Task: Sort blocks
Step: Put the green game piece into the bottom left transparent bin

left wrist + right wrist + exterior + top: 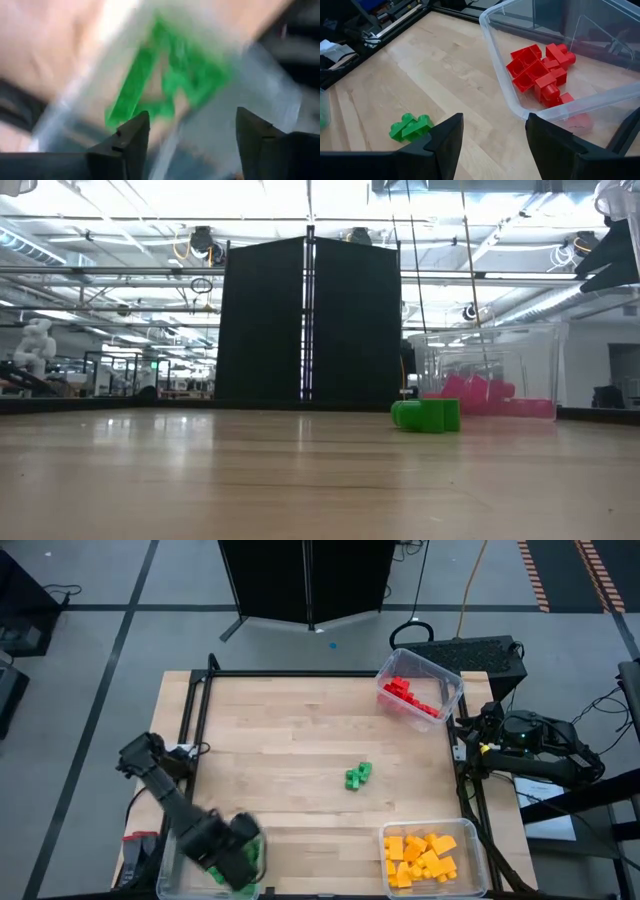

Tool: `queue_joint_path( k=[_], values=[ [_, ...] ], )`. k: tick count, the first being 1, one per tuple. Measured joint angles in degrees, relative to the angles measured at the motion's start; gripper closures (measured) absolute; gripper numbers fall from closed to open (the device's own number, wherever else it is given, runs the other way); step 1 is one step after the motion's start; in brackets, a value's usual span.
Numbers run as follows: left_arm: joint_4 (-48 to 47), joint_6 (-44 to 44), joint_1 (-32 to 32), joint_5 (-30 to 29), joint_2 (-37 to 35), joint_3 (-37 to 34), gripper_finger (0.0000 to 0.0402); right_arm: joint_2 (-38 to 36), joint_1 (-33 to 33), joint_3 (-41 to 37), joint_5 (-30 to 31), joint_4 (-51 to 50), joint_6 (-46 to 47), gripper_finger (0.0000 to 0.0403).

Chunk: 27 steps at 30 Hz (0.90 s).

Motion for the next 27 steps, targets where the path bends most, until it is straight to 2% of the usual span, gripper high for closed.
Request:
queue_joint_path(
  k=[3,5,9,11,13,15,19,22,25,27],
  values=[
    [0.1,1.4,5.2,-8.6,0.0,0.0,0.0186,0.0,0.0,0.0,0.0,0.0,-0.1,0.0195],
    [0.6,6.0,9.7,-14.0,0.0,0.0,0.0176,0.0,0.0,0.0,0.0,0.0,-0.1,0.0195],
    [5.2,23.8,19.9,-24.3,0.5,0.0,0.0165,0.0,0.0,0.0,0.0,0.0,-0.4,0.0195],
    [10.2,35.8,25.6,-26.9,1.4,0.0,0.0164,0.0,0.0,0.0,0.0,0.0,-1.2,0.0195],
    [17.1,48.0,31.1,-26.4,3.0,0.0,0.0164,0.0,0.0,0.0,-0.1,0.0,-1.4,0.0195],
    [24.2,57.8,35.8,-23.3,5.2,0.0,0.0164,0.0,0.0,0.0,-0.2,0.0,-1.5,0.0195],
    [35.3,71.6,42.6,-15.5,10.9,0.0,0.0164,0.0,0.0,0.0,-0.2,0.0,-1.5,0.0195],
    [39.2,73.3,45.9,-10.6,15.0,0.0,0.0164,0.0,0.0,0.0,-0.2,0.0,-1.7,0.0195],
    [39.6,69.2,48.0,-6.0,18.6,0.0,0.0164,0.0,0.0,0.0,-0.2,0.0,-1.7,0.0195],
    [39.6,67.6,48.6,-4.9,20.4,0.0,0.0164,0.0,0.0,0.0,-0.2,0.0,-1.9,0.0195]
  ],
)
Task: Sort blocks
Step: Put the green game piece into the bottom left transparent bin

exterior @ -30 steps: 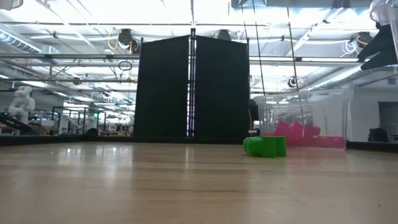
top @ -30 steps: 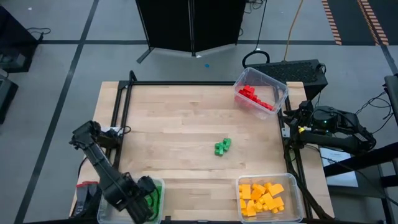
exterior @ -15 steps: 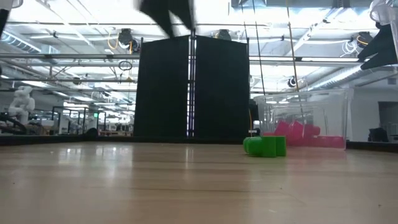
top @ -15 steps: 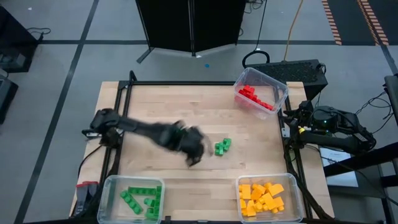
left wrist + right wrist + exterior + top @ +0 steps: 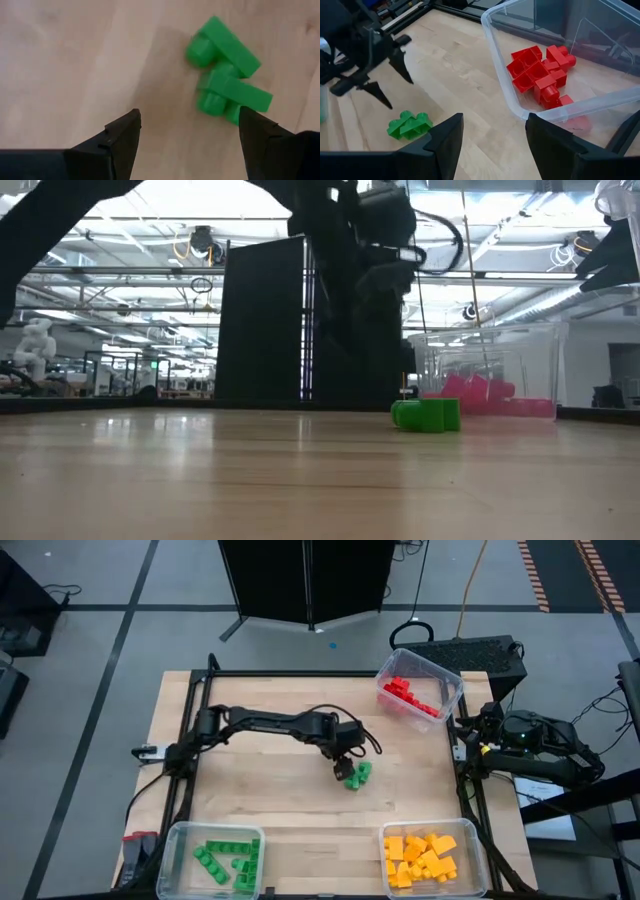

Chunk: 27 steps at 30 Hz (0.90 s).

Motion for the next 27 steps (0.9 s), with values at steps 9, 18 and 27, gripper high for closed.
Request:
queue_joint_path(
  k=[9,18,27],
  values=[
    [4.5,2.9,-1.7,1.1,1.9,0.0,0.0164,0.0,0.0,0.0,0.0,0.0,-0.4,0.0195],
    [7.2,3.5,-4.5,-4.2,3.8,0.0,0.0164,0.0,0.0,0.0,0.0,0.0,0.3,0.0195],
    [11.1,4.5,-4.8,-2.2,4.5,0.1,0.0164,0.0,0.0,0.0,0.2,0.0,0.3,0.0195]
  ],
)
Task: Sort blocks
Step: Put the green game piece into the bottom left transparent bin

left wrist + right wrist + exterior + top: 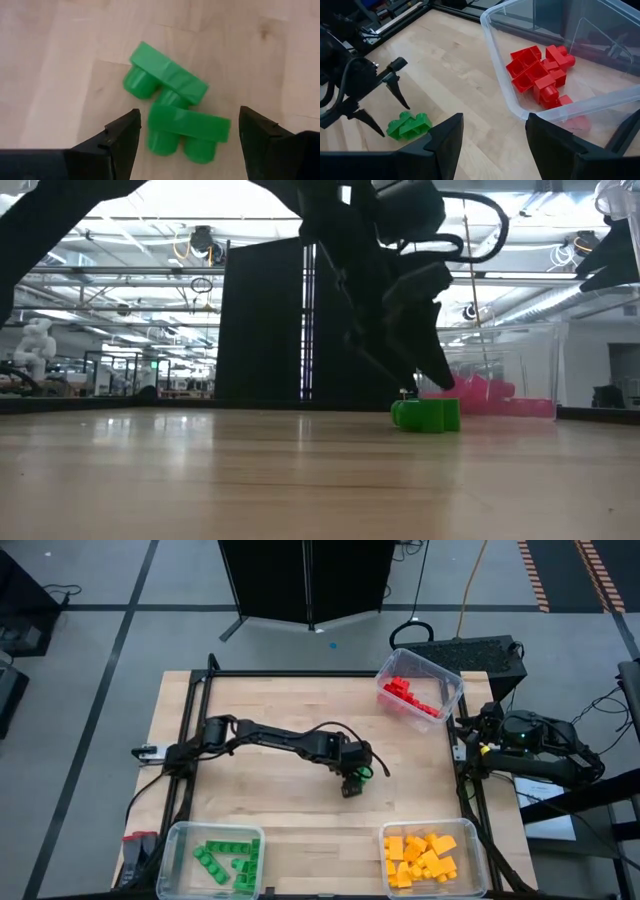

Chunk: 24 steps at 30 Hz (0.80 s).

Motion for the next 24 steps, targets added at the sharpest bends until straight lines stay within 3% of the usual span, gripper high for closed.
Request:
queue_joint_path(
  k=[5,15,24],
  values=[
    [0.1,-0.1,0.0,2.7,2.5,0.0,0.0164,0.0,0.0,0.0,-0.1,0.0,0.0,0.0195],
    [0.0,-2.6,0.0,2.0,3.9,0.2,0.0167,0.0,0.0,0.0,-0.2,0.0,-0.7,0.0195],
    [-1.0,-5.9,0.0,1.6,3.7,0.5,0.0234,0.0,0.0,0.0,-0.2,-0.1,-0.7,0.0195]
  ],
)
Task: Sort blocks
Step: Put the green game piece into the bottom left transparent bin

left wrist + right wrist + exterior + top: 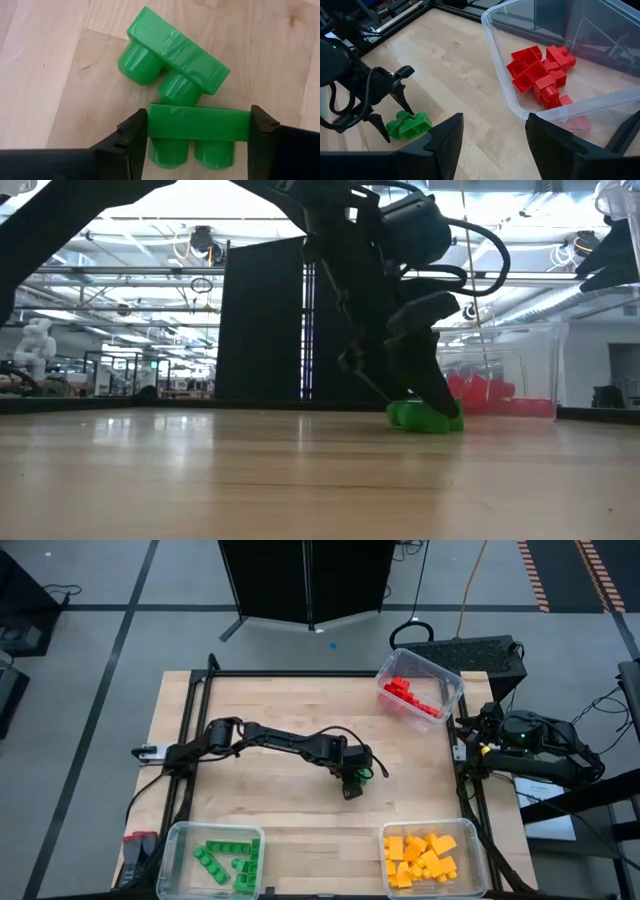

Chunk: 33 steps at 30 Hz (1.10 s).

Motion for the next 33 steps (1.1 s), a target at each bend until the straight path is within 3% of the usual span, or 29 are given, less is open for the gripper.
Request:
queue_joint_path(
  k=[6,13,23,28,33],
  values=[
    [-2.2,-2.9,0.0,-0.1,-0.2,0.5,0.0234,0.0,0.0,0.0,0.0,0.0,0.0,0.0195],
    [-13.8,-2.7,-0.8,-1.6,-0.1,8.8,0.0234,0.0,0.0,0.0,0.0,0.0,-0.2,0.0195],
    [-43.7,-0.6,-4.3,-1.7,-0.7,29.0,0.0234,0.0,0.0,0.0,0.0,0.0,-0.2,0.0195],
    [-48.2,-10.7,-9.7,-2.8,-9.2,26.4,0.0234,0.0,0.0,0.0,0.0,-0.1,-0.2,0.0195],
    [-50.8,-26.7,-17.8,-10.5,-16.0,26.3,0.0234,0.0,0.0,0.0,0.0,-0.1,-0.2,0.0195]
  ],
)
